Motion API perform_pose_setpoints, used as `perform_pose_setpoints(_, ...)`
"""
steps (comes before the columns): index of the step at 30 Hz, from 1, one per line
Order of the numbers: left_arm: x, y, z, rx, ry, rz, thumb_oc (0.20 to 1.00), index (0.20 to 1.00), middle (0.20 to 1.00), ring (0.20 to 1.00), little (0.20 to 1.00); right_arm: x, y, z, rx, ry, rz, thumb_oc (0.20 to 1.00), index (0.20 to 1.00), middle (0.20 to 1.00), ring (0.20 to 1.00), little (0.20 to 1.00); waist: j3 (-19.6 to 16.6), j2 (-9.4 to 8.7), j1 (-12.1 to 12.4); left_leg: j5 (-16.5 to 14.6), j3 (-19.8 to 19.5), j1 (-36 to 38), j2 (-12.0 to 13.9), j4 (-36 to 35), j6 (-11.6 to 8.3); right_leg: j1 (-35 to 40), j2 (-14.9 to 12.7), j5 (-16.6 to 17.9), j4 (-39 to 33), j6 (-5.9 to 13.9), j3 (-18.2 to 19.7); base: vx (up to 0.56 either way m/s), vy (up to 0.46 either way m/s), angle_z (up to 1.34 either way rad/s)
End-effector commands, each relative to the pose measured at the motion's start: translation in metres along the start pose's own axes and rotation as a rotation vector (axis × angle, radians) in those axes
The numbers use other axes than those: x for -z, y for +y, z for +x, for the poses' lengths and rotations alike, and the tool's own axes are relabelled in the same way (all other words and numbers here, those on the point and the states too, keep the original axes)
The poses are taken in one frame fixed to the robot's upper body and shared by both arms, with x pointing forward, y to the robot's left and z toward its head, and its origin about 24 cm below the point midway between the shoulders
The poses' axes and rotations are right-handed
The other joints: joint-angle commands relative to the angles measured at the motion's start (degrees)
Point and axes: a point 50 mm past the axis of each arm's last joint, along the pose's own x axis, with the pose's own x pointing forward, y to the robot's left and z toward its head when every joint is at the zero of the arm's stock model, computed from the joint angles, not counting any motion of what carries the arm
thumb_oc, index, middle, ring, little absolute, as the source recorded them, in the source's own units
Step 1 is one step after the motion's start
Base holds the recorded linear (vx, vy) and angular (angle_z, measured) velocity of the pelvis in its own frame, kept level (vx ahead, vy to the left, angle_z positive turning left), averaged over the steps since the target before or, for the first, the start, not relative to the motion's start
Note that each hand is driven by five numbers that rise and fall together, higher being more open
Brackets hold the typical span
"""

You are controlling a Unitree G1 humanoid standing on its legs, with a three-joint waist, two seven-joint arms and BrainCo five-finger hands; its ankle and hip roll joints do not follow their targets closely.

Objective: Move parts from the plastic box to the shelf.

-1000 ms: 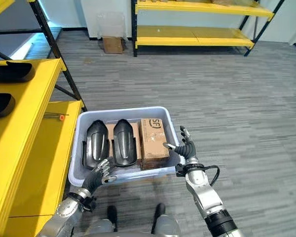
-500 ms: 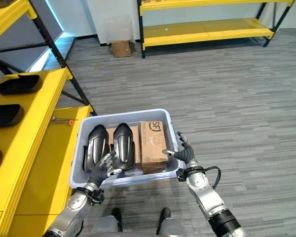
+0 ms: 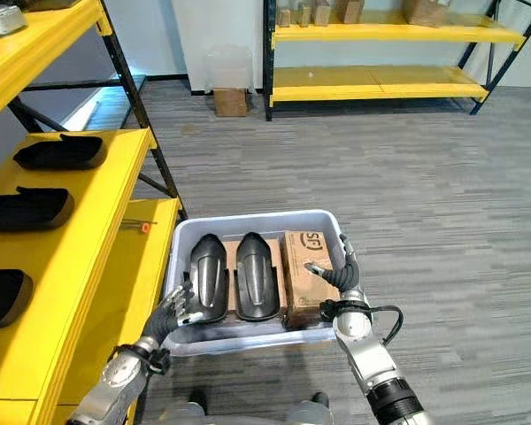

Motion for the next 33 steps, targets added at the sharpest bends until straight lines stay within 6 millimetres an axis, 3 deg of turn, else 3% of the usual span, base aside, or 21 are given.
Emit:
perform_pose_setpoints(1,-0.033,-0.017,0.016,0.062,-0.173,0.006,1.000,1.000,1.000,1.000,1.000,-0.043,-0.002,0.019,0.012,-0.196,-0.013,1.000,1.000,1.000,1.000,1.000,1.3,0.99,0.6,1.0,-0.7,-3.8,3.1,2.9,0.91,-2.3,2.0,-2.5,5.7,-2.95,-1.3,-0.09,0.049,-0.02)
perform_pose_setpoints(4,-0.046,-0.025,0.028,0.107,-0.184,-0.019,1.000,1.000,1.000,1.000,1.000,-0.057,0.001,0.040,0.042,-0.218,-0.071,1.000,1.000,1.000,1.000,1.000,3.7,1.53,2.2,1.7,-2.5,-8.9,2.8,4.3,0.88,-6.0,1.8,-2.7,6.9,-3.29,-1.8,-0.21,0.025,0.04)
perform_pose_setpoints(7,-0.067,-0.031,0.041,0.163,-0.252,0.002,1.000,1.000,1.000,1.000,1.000,-0.082,-0.009,0.060,0.114,-0.307,-0.118,1.000,1.000,1.000,1.000,1.000,6.3,1.83,3.5,2.1,-3.7,-13.1,2.9,5.3,0.78,-9.3,1.8,-2.8,8.0,-3.42,-2.3,-0.28,-0.025,0.27)
perform_pose_setpoints(8,-0.084,-0.039,0.048,0.205,-0.310,0.002,1.000,1.000,1.000,1.000,1.000,-0.103,-0.018,0.073,0.154,-0.329,-0.118,1.000,1.000,1.000,1.000,1.000,9.2,2.32,4.0,2.5,-4.3,-16.0,2.9,6.8,0.60,-11.7,1.8,-2.8,9.3,-3.68,-2.4,-0.26,0.003,0.28)
perform_pose_setpoints(10,-0.086,-0.040,0.049,0.216,-0.311,-0.003,1.000,1.000,1.000,1.000,1.000,-0.106,-0.019,0.075,0.160,-0.333,-0.118,1.000,1.000,1.000,1.000,1.000,9.6,2.41,4.0,2.5,-4.4,-16.5,2.9,7.1,0.59,-12.2,1.7,-2.8,9.6,-3.72,-2.4,-0.18,0.021,0.14)
perform_pose_setpoints(11,-0.095,-0.051,0.051,0.275,-0.338,0.006,1.000,1.000,1.000,1.000,1.000,-0.118,-0.028,0.083,0.194,-0.367,-0.125,1.000,1.000,1.000,1.000,1.000,12.1,3.11,4.2,2.9,-4.9,-18.4,3.0,7.7,0.48,-13.5,1.6,-3.1,10.4,-3.87,-2.0,-0.14,0.031,0.05)
perform_pose_setpoints(14,-0.097,-0.053,0.051,0.283,-0.337,0.017,1.000,1.000,1.000,1.000,1.000,-0.127,-0.032,0.087,0.203,-0.404,-0.140,1.000,1.000,1.000,1.000,1.000,13.4,3.52,4.4,3.1,-4.7,-19.1,2.9,7.7,0.50,-14.3,1.4,-3.0,10.5,-3.79,-2.2,-0.13,0.043,0.07)
perform_pose_setpoints(15,-0.092,-0.055,0.053,0.321,-0.270,-0.036,1.000,1.000,1.000,1.000,1.000,-0.142,-0.036,0.090,0.208,-0.441,-0.154,1.000,1.000,1.000,1.000,1.000,14.8,3.93,4.4,3.3,-4.1,-20.1,2.8,7.8,0.59,-15.9,0.9,-2.5,10.9,-3.57,-2.4,-0.14,0.066,0.01)
perform_pose_setpoints(17,-0.091,-0.057,0.053,0.326,-0.264,-0.055,1.000,1.000,1.000,1.000,1.000,-0.149,-0.039,0.093,0.215,-0.453,-0.161,1.000,1.000,1.000,1.000,1.000,15.7,4.34,4.3,3.2,-4.0,-20.8,2.7,8.3,0.60,-16.8,0.6,-2.4,11.5,-3.54,-2.5,-0.10,0.063,0.00)
perform_pose_setpoints(24,-0.100,-0.055,0.053,0.244,-0.331,-0.029,1.000,1.000,1.000,1.000,1.000,-0.187,-0.050,0.096,0.277,-0.605,-0.226,1.000,1.000,1.000,1.000,1.000,19.0,5.67,4.8,2.7,-4.1,-24.6,1.7,10.8,1.25,-21.2,-0.4,-2.6,14.8,-3.32,-2.0,-0.04,0.040,0.01)
perform_pose_setpoints(31,-0.097,-0.056,0.049,0.249,-0.335,-0.037,1.000,1.000,1.000,1.000,1.000,-0.204,-0.060,0.093,0.400,-0.715,-0.332,1.000,1.000,1.000,1.000,1.000,19.3,6.71,5.1,2.9,-4.0,-27.7,1.1,11.1,1.49,-25.3,-0.9,-2.5,16.3,-3.13,-1.6,-0.01,0.034,0.04)
perform_pose_setpoints(33,-0.097,-0.057,0.050,0.249,-0.343,-0.051,1.000,1.000,1.000,1.000,1.000,-0.216,-0.055,0.089,0.430,-0.812,-0.454,1.000,1.000,1.000,1.000,1.000,19.3,7.09,5.3,2.9,-4.0,-28.4,0.8,10.8,1.57,-26.4,-0.9,-2.4,16.6,-3.02,-1.5,0.00,0.034,0.01)
